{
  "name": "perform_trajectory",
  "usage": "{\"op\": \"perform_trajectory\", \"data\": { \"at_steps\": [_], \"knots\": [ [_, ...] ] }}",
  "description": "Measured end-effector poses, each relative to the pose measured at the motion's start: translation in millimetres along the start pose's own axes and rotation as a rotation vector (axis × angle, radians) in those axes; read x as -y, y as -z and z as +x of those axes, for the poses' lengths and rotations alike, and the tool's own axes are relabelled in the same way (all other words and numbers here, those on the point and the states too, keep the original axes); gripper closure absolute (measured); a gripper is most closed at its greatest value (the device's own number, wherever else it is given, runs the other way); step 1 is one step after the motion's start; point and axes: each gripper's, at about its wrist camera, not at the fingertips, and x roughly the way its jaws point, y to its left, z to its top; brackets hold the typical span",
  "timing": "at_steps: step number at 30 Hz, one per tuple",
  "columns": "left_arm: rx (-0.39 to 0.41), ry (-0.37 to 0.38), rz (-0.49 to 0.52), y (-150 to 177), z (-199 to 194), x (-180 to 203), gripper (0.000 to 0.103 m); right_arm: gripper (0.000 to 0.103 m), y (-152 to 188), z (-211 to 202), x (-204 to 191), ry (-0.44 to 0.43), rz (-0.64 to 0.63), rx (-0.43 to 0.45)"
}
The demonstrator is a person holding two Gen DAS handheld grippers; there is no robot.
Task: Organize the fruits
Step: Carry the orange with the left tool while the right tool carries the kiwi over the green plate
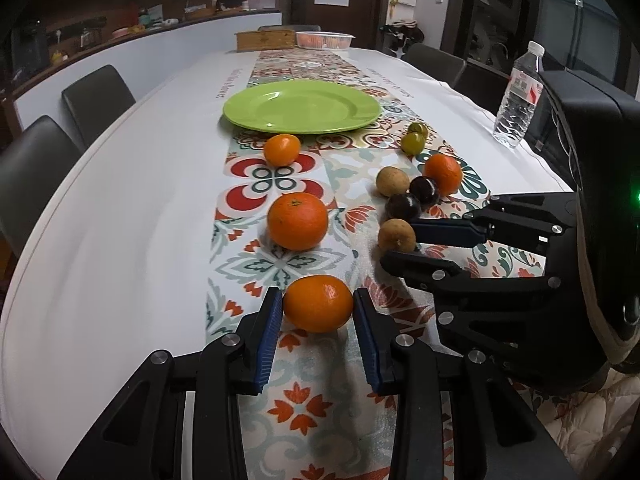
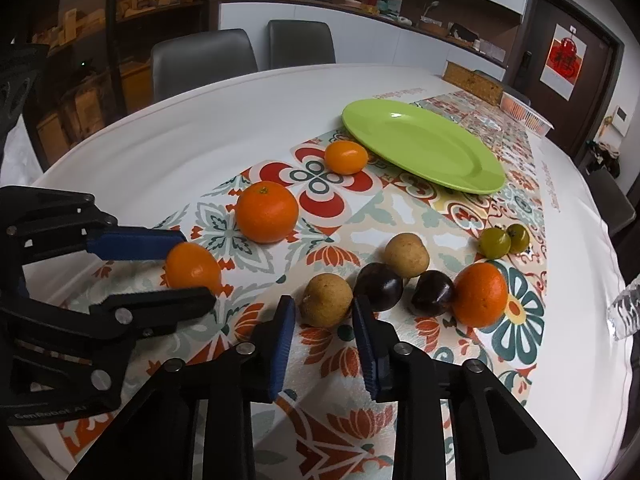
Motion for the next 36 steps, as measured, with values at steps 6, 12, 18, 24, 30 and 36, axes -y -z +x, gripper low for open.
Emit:
{"op": "perform_trajectory", "data": {
  "at_steps": [6, 12, 18, 24, 30, 36],
  "knots": [
    [0.009, -0.019, -0.038, -0.6, -0.3, -4.5, 0.068, 0.075, -0.7, 0.0, 1.2, -0.011, 0.015, 0.001],
    [0.043, -0.035, -0.049, -4.1, -11.2, -2.8, 0.068, 0.075, -1.7, -10.1, 6.8, -0.030, 0.057, 0.015],
    [0.084, -0.042, -0.041, -11.0, -26.8, 1.6, 0.068, 0.075, -2.3, -26.7, 7.5, -0.027, 0.075, 0.045],
    [0.142, -0.059, -0.016, -24.4, -42.2, 10.8, 0.068, 0.075, -7.1, -44.8, 12.4, -0.006, 0.077, 0.082],
    [0.184, -0.055, 0.002, -45.8, -46.1, 14.2, 0.068, 0.075, -16.9, -58.2, 24.7, 0.016, 0.082, 0.118],
    [0.214, -0.047, 0.025, -75.5, -40.5, 14.3, 0.068, 0.075, -32.6, -61.9, 47.2, 0.051, 0.105, 0.149]
  ]
}}
